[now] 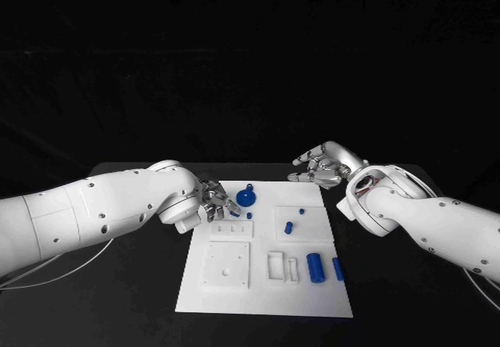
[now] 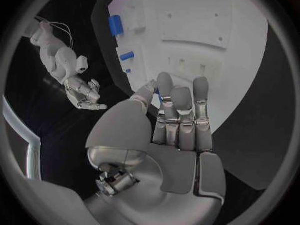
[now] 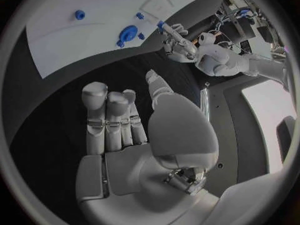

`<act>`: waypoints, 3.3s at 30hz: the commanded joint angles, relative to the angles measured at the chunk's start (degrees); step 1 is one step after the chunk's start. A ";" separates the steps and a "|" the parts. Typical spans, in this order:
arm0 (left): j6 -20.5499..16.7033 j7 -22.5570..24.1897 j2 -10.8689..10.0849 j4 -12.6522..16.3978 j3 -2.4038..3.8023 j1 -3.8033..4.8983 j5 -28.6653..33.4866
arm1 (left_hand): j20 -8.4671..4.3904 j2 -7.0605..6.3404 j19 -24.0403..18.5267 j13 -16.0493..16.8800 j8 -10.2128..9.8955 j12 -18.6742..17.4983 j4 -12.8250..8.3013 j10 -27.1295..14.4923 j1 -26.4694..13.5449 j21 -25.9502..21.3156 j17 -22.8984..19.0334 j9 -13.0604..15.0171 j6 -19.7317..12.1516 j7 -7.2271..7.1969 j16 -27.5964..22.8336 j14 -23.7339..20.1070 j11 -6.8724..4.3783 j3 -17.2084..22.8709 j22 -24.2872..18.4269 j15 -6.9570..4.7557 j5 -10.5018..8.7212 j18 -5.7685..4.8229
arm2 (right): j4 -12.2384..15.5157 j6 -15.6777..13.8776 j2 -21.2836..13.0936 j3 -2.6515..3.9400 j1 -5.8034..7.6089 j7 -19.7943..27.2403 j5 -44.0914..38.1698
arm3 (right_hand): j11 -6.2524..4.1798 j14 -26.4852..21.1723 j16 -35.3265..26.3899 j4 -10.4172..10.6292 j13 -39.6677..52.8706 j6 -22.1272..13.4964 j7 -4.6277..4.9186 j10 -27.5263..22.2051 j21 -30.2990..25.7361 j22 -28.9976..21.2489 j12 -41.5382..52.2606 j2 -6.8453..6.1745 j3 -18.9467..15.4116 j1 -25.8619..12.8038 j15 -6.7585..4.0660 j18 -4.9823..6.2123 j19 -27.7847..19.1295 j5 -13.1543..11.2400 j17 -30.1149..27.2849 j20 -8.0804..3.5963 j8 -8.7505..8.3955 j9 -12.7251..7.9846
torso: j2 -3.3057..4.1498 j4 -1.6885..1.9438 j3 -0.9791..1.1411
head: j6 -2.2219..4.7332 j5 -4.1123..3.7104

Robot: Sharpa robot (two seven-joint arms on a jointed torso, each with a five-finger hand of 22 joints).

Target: Assemble the parts on the task board

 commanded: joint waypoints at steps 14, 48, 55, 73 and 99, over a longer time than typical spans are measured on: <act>0.16 -1.23 0.32 0.85 0.01 -1.98 -7.56 | -0.21 -0.07 3.19 1.37 1.59 2.73 -2.92 2.03 -2.27 -5.36 0.18 33.27 12.45 -7.09 3.05 0.06 -1.36 2.50 5.32 -0.52 6.72 -0.98 | -0.16 -0.72 0.17 0.31 -0.02 1.48 1.22 | 0.04 -0.29 -0.18 -0.77 -0.46 0.40 0.12 -0.41 -0.68 4.59 0.27 0.69 -0.03 -0.17 -0.04 1.09 0.52 1.22 -0.32 0.27 -0.19 -0.06 | 0.06 -0.10 -0.07 | -1.32 0.02; 4.22 -2.46 -0.10 1.18 0.01 -3.00 -10.33 | 0.09 0.37 11.23 1.96 2.49 3.70 -3.49 2.06 -3.47 -27.85 -1.04 34.22 12.32 -7.17 4.64 -0.36 -1.19 2.66 32.38 -0.41 7.01 -1.28 | -0.27 -0.08 0.15 0.33 -0.02 1.34 1.51 | 0.02 -0.33 -0.29 -0.85 -0.79 0.54 0.09 -0.56 -1.01 4.56 0.34 0.73 -0.14 -0.49 -0.07 1.08 0.59 2.20 -0.44 0.24 -0.19 -0.05 | 0.08 -0.10 -0.12 | -1.91 -0.08; 4.89 -2.61 -0.27 1.31 0.01 -3.02 -10.33 | 0.08 0.43 11.50 2.03 2.53 3.79 -3.48 2.08 -3.52 -28.63 -1.02 34.22 12.34 -7.11 4.71 -0.38 -1.13 2.65 33.10 -0.39 6.94 -1.28 | -0.31 0.06 0.18 0.33 -0.02 1.29 1.53 | 0.01 -0.34 -0.31 -0.82 -0.83 0.62 0.07 -0.57 -1.01 4.57 0.38 0.75 -0.17 -0.52 -0.08 1.07 0.61 2.25 -0.46 0.23 -0.19 -0.05 | 0.05 -0.09 -0.12 | -2.06 -0.04; 5.50 -2.63 -0.13 1.49 0.01 -3.11 -10.18 | 0.20 0.55 12.15 1.91 2.40 3.43 -2.99 2.11 -3.62 -30.30 -1.26 33.91 12.23 -7.09 4.51 -0.47 -1.05 2.39 33.65 -0.34 6.11 -1.28 | -0.52 0.39 0.44 0.33 -0.03 1.27 1.54 | -0.01 -0.36 -0.38 -0.73 -0.96 0.71 0.05 -0.64 -1.09 4.57 0.38 0.79 -0.17 -0.58 -0.09 1.05 0.65 2.53 -0.51 0.22 -0.19 -0.05 | 0.02 -0.11 -0.04 | -2.13 -0.19; 5.68 -2.50 -0.25 1.99 0.01 -3.23 -12.97 | 0.28 0.75 12.40 1.99 2.41 3.43 -1.76 2.10 -3.16 -30.77 -1.38 33.11 12.49 -7.12 4.56 -0.45 -1.02 1.67 33.69 -0.28 5.30 -1.28 | -0.53 0.47 0.45 0.33 -0.03 1.35 1.84 | -0.04 -0.36 -0.43 -0.51 -1.09 0.84 0.01 -0.70 -1.24 4.56 0.40 0.77 -0.25 -0.82 -0.12 1.03 0.70 3.45 -0.55 0.18 -0.19 -0.05 | 0.01 -0.09 -0.11 | -1.79 -0.26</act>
